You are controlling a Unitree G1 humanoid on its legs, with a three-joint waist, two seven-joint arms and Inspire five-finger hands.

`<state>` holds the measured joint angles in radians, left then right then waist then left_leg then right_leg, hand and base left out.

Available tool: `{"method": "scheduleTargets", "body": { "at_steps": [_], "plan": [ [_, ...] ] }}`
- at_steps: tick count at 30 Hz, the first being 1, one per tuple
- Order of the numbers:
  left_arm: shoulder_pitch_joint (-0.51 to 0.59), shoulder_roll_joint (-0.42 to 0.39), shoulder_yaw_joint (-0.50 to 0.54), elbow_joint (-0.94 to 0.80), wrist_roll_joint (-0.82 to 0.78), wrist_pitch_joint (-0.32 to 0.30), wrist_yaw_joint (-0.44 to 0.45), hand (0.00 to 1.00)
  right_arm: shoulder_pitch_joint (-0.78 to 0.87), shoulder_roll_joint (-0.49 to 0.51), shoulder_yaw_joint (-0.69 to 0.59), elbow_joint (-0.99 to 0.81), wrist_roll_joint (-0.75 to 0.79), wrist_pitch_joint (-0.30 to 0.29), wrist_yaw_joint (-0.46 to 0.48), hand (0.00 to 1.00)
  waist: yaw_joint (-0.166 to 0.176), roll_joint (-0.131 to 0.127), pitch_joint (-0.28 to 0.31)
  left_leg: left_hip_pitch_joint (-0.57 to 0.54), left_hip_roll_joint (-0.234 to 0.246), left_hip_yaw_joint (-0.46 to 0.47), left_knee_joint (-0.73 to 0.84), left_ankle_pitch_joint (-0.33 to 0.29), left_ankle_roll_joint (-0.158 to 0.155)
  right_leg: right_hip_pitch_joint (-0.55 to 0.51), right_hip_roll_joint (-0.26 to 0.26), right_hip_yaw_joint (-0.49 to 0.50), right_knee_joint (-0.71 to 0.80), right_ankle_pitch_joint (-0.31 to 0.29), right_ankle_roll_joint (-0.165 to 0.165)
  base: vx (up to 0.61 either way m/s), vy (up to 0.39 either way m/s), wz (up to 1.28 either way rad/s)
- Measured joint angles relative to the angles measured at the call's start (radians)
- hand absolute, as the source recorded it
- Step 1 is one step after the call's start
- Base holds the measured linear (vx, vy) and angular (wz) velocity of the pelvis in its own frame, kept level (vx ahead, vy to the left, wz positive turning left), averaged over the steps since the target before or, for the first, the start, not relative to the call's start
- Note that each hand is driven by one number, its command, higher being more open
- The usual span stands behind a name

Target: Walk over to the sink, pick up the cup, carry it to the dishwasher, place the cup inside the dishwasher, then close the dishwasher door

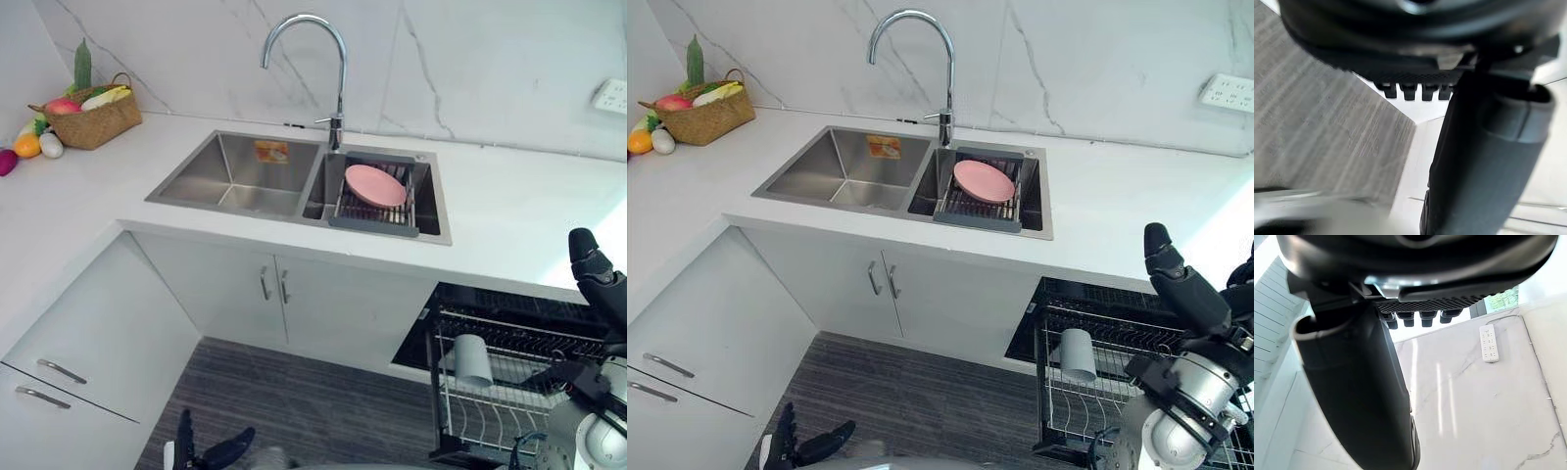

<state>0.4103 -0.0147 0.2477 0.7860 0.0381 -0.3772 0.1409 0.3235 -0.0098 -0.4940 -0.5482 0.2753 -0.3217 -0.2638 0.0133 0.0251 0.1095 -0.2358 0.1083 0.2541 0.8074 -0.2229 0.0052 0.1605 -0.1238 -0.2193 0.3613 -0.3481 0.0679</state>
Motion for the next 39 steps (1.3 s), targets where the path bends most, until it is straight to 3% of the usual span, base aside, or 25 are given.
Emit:
{"method": "scheduleTargets", "body": {
  "at_steps": [1,3,5,6,10,12,15,16,17,18,19,20,22,24,25,26,27,28,29,30,33,36,39],
  "plan": [
    [-0.002,-0.009,0.008,0.008,-0.025,0.006,-0.008,1.0,0.0,0.0,-0.002,-0.015,0.0,-0.001,-0.003,1.0,-0.001,0.002,0.007,-0.015,0.011,0.006,0.034,0.0,0.0,0.005,0.0,0.0,-0.005,-0.017,0.015,-0.03,0.018,-0.02],
    [0.003,-0.027,0.039,0.022,-0.085,0.015,-0.039,1.0,-0.007,-0.002,-0.021,-0.011,0.002,-0.01,-0.019,1.0,-0.004,0.011,0.014,-0.023,0.031,0.01,0.083,-0.023,-0.036,0.036,0.003,0.009,-0.012,-0.03,-0.004,-0.04,0.067,0.01],
    [0.001,-0.02,0.045,0.063,-0.108,0.009,-0.061,1.0,-0.054,-0.008,-0.041,0.037,0.002,-0.03,-0.02,1.0,-0.006,0.01,0.015,-0.017,0.014,-0.022,-0.082,-0.056,-0.042,0.038,0.0,0.043,-0.018,-0.03,-0.004,0.0,0.105,-0.42],
    [0.007,-0.009,0.058,0.106,-0.109,0.006,-0.062,1.0,-0.089,-0.01,-0.041,0.082,0.001,-0.037,-0.02,1.0,-0.004,0.008,0.015,-0.015,0.016,-0.058,-0.193,-0.023,-0.039,0.037,-0.003,0.073,-0.021,-0.033,0.002,0.06,0.193,-0.66],
    [0.025,0.0,0.058,0.199,-0.125,0.014,-0.061,1.0,-0.088,-0.018,-0.001,0.151,0.0,-0.051,-0.021,1.0,-0.013,-0.02,-0.008,0.02,-0.04,0.0,-0.228,-0.057,0.01,0.05,-0.018,0.238,-0.089,-0.035,0.006,0.22,0.163,-0.43],
    [0.019,0.005,0.056,0.201,-0.117,0.024,-0.058,1.0,-0.129,-0.036,0.053,0.189,-0.006,-0.05,-0.021,1.0,-0.012,-0.026,-0.011,0.036,-0.062,0.043,-0.234,-0.069,0.063,0.041,-0.04,0.292,-0.09,-0.009,0.027,0.24,0.144,-0.32],
    [0.005,0.015,0.054,0.201,-0.115,0.024,-0.057,1.0,-0.148,-0.038,0.08,0.223,-0.004,-0.034,-0.017,1.0,-0.007,-0.03,-0.022,0.077,-0.083,0.047,-0.288,-0.07,0.075,0.027,-0.047,0.298,-0.046,0.041,0.024,0.21,0.071,-0.08],
    [0.001,0.018,0.049,0.201,-0.115,0.023,-0.058,1.0,-0.16,-0.041,0.084,0.234,-0.004,-0.024,-0.015,1.0,-0.006,-0.032,-0.021,0.111,-0.092,0.048,-0.324,-0.068,0.078,-0.015,-0.047,0.299,0.06,0.06,0.05,0.15,0.021,-0.02],
    [-0.001,0.02,0.047,0.201,-0.115,0.023,-0.059,1.0,-0.166,-0.044,0.091,0.241,-0.004,-0.023,-0.012,1.0,-0.006,-0.033,-0.022,0.14,-0.098,0.051,-0.352,-0.07,0.076,-0.07,-0.048,0.303,0.182,0.086,0.096,0.23,0.045,-0.22],
    [-0.002,0.03,0.033,0.199,-0.113,0.023,-0.061,1.0,-0.187,-0.051,0.118,0.26,-0.004,-0.023,0.003,1.0,-0.01,-0.038,-0.018,0.193,-0.108,0.068,-0.404,-0.077,0.065,-0.173,-0.059,0.313,0.397,0.17,0.191,0.19,0.047,-0.29],
    [-0.002,0.039,0.024,0.198,-0.109,0.023,-0.061,1.0,-0.198,-0.051,0.132,0.271,-0.005,-0.023,0.012,1.0,-0.013,-0.038,-0.017,0.218,-0.114,0.077,-0.425,-0.076,0.065,-0.213,-0.068,0.309,0.476,0.211,0.179,0.21,0.048,-0.4],
    [-0.003,0.048,0.009,0.196,-0.092,0.023,-0.061,1.0,-0.207,-0.053,0.153,0.287,-0.005,-0.021,0.029,1.0,-0.014,-0.047,-0.011,0.253,-0.119,0.094,-0.457,-0.073,0.063,-0.27,-0.083,0.295,0.581,0.227,0.141,0.12,0.015,-0.39],
    [-0.006,0.073,-0.019,0.185,-0.068,0.025,-0.059,1.0,-0.209,-0.065,0.205,0.312,0.011,-0.003,0.086,1.0,-0.018,-0.049,-0.009,0.307,-0.121,0.115,-0.508,-0.06,0.069,-0.362,-0.108,0.213,0.64,0.207,0.072,0.17,-0.005,-0.3],
    [-0.044,0.085,-0.021,0.15,0.005,0.051,-0.032,1.0,-0.218,-0.085,0.261,0.345,0.136,0.023,0.22,1.0,-0.032,-0.045,-0.004,0.331,-0.097,0.111,-0.518,-0.057,0.063,-0.434,-0.124,0.101,0.505,0.165,0.006,0.25,-0.064,-0.01],
    [-0.063,0.09,-0.024,0.147,0.026,0.058,-0.027,1.0,-0.223,-0.089,0.277,0.362,0.154,0.025,0.244,1.0,-0.032,-0.043,-0.002,0.332,-0.084,0.106,-0.515,-0.057,0.055,-0.444,-0.122,0.077,0.443,0.16,-0.004,0.23,-0.131,0.08],
    [-0.093,0.105,-0.046,0.137,0.061,0.071,-0.016,1.0,-0.235,-0.096,0.306,0.394,0.166,0.025,0.28,1.0,-0.032,-0.043,0.002,0.334,-0.064,0.095,-0.505,-0.062,0.036,-0.44,-0.115,0.047,0.285,0.172,-0.014,0.21,-0.179,0.14],
    [-0.102,0.13,-0.075,0.114,0.079,0.077,-0.012,1.0,-0.246,-0.099,0.342,0.413,0.162,0.024,0.302,1.0,-0.03,-0.061,-0.004,0.338,-0.062,0.079,-0.486,-0.075,0.012,-0.419,-0.102,0.046,0.103,0.278,-0.047,0.21,-0.2,0.15],
    [-0.108,0.142,-0.088,0.108,0.08,0.077,-0.012,1.0,-0.25,-0.099,0.36,0.414,0.16,0.022,0.306,1.0,-0.031,-0.081,-0.002,0.347,-0.071,0.062,-0.48,-0.084,-0.001,-0.41,-0.102,0.058,0.037,0.37,-0.046,0.23,-0.252,0.11],
    [-0.121,0.142,-0.094,0.116,0.08,0.08,-0.012,1.0,-0.251,-0.104,0.367,0.416,0.157,0.019,0.309,1.0,-0.032,-0.08,0.002,0.357,-0.072,0.046,-0.477,-0.091,-0.009,-0.396,-0.101,0.066,0.04,0.356,-0.008,0.22,-0.279,0.06],
    [-0.149,0.126,-0.115,0.111,0.078,0.093,-0.008,1.0,-0.272,-0.128,0.39,0.424,0.153,0.02,0.329,1.0,-0.026,-0.055,0.009,0.374,-0.027,-0.027,-0.494,-0.093,-0.018,-0.347,-0.051,0.058,-0.015,0.353,0.002,0.2,-0.276,0.0],
    [-0.173,0.132,-0.142,0.112,0.102,0.089,-0.009,1.0,-0.292,-0.176,0.356,0.424,0.154,0.026,0.359,1.0,-0.032,-0.039,0.017,0.401,0.017,-0.084,-0.569,-0.073,-0.059,-0.263,0.012,0.006,-0.161,0.393,0.001,0.14,-0.218,0.16],
    [-0.177,0.135,-0.157,0.112,0.129,0.075,0.005,1.0,-0.299,-0.228,0.317,0.423,0.132,0.032,0.379,1.0,-0.028,-0.036,0.018,0.412,0.033,-0.103,-0.61,-0.052,-0.069,-0.192,0.041,-0.027,-0.303,0.455,-0.003,0.07,-0.07,0.27],
    [-0.173,0.136,-0.168,0.115,0.153,0.065,0.014,1.0,-0.315,-0.281,0.31,0.421,0.006,0.051,0.411,1.0,-0.024,-0.032,0.017,0.41,0.027,-0.107,-0.646,-0.028,-0.071,-0.15,0.047,-0.039,-0.421,0.516,-0.005,0.02,-0.023,0.1]
  ]
}}
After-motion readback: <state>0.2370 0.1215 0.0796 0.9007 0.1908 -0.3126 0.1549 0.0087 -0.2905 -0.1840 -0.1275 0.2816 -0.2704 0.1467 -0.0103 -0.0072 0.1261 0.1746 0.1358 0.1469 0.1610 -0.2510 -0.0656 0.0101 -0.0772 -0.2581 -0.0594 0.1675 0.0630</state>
